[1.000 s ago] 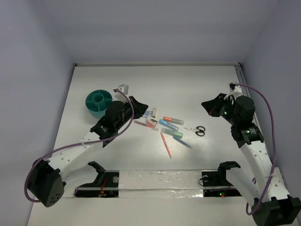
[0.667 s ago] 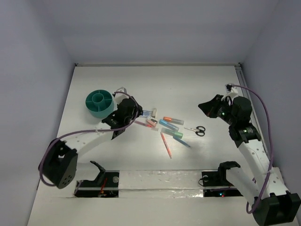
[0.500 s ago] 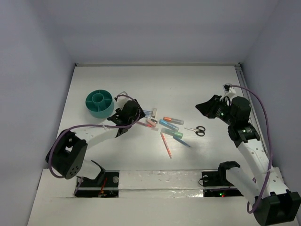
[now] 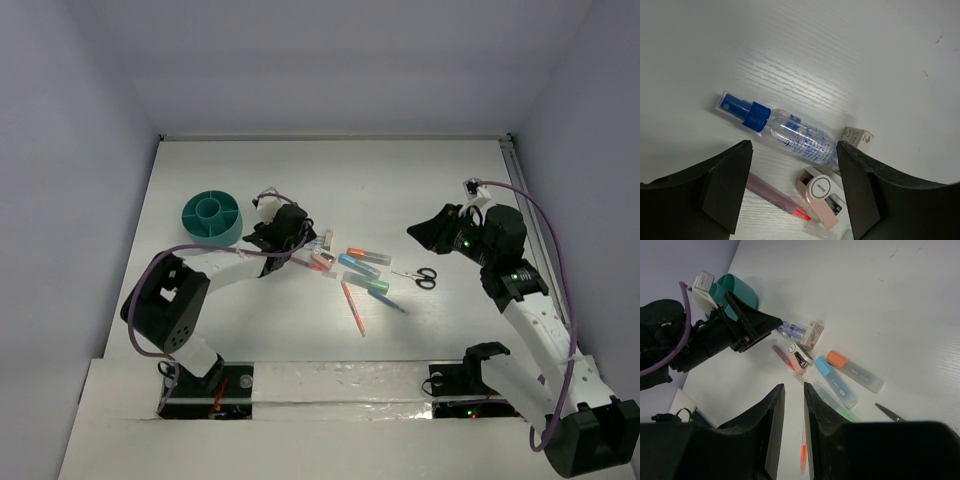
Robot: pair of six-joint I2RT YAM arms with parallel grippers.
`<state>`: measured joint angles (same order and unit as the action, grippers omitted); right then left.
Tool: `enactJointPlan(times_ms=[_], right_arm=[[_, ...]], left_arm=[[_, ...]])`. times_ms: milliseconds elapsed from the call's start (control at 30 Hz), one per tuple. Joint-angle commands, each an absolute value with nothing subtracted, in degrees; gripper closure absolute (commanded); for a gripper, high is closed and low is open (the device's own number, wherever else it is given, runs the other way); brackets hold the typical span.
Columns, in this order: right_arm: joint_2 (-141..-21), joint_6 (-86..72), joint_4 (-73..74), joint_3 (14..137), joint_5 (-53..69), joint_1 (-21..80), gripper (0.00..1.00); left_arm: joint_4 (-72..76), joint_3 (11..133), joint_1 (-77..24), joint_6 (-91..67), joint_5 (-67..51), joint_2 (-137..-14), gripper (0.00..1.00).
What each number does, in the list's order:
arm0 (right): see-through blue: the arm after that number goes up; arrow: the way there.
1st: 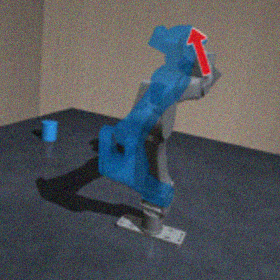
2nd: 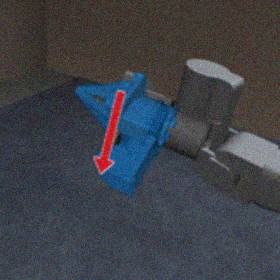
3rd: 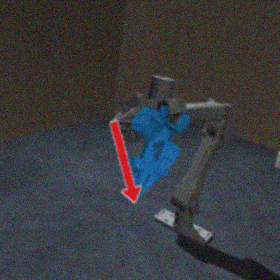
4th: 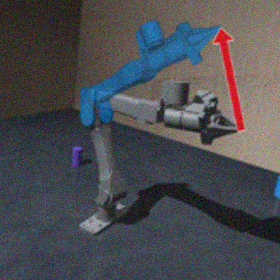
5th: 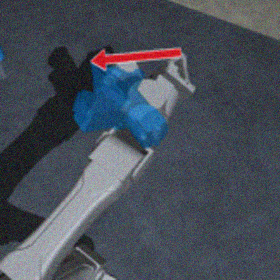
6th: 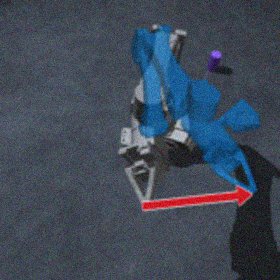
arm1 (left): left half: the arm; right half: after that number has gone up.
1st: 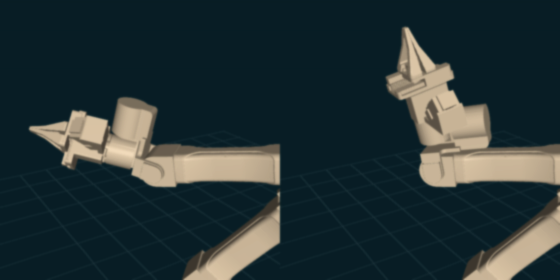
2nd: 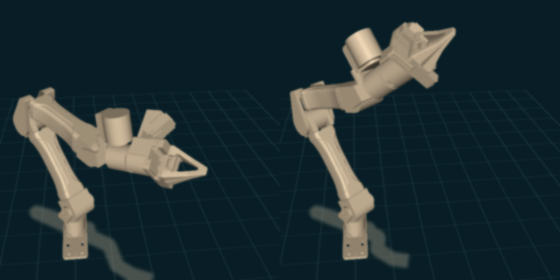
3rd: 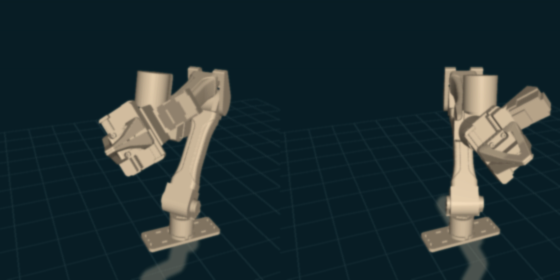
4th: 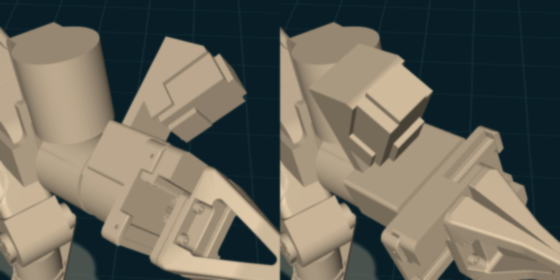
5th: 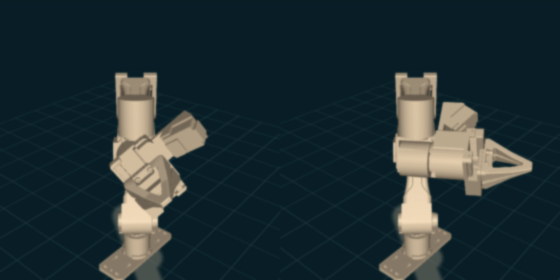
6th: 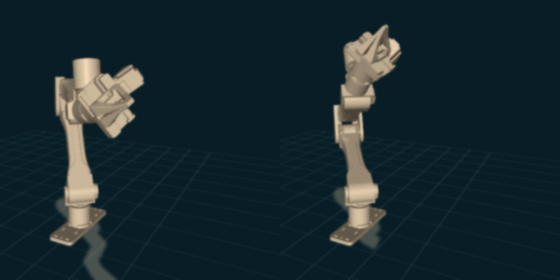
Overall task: Sort the stationery into containers
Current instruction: Move the stationery to the center of the board.
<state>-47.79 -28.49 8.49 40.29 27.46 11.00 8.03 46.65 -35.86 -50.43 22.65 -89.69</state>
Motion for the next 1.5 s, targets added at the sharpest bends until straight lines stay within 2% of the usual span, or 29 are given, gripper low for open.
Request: enactJointPlan(times_ms=[0, 567, 833, 1067, 1300, 1467], right_arm=[[-47.7, -27.9, 5.2, 39.8, 29.4, 12.0, 0.72], [-49.9, -27.6, 4.7, 40.2, 32.0, 12.5, 0.72], [-50.4, -27.4, 4.7, 40.3, 32.3, 12.5, 0.72], [-50.8, -27.8, 4.0, 39.8, 32.3, 12.5, 0.71], [-50.3, -27.6, 4.6, 40.1, 32.4, 13.0, 0.71], [-50.4, -27.7, 4.7, 40.0, 32.5, 13.0, 0.71]], left_arm=[[8.3, 49.7, -35.2, -50.3, 22.7, -91.2, 0.35], [13.7, 52.1, -31.5, -51.1, 18.2, -98.5, 0.39], [14.7, 53.7, -30.9, -51.9, 20.0, -100.2, 0.48], [15.1, 56.0, -30.9, -52.3, 21.8, -102.0, 0.47], [14.6, 58.4, -30.4, -52.2, 22.2, -104.0, 0.39], [13.1, 61.5, -30.4, -51.8, 22.8, -107.0, 0.41]])
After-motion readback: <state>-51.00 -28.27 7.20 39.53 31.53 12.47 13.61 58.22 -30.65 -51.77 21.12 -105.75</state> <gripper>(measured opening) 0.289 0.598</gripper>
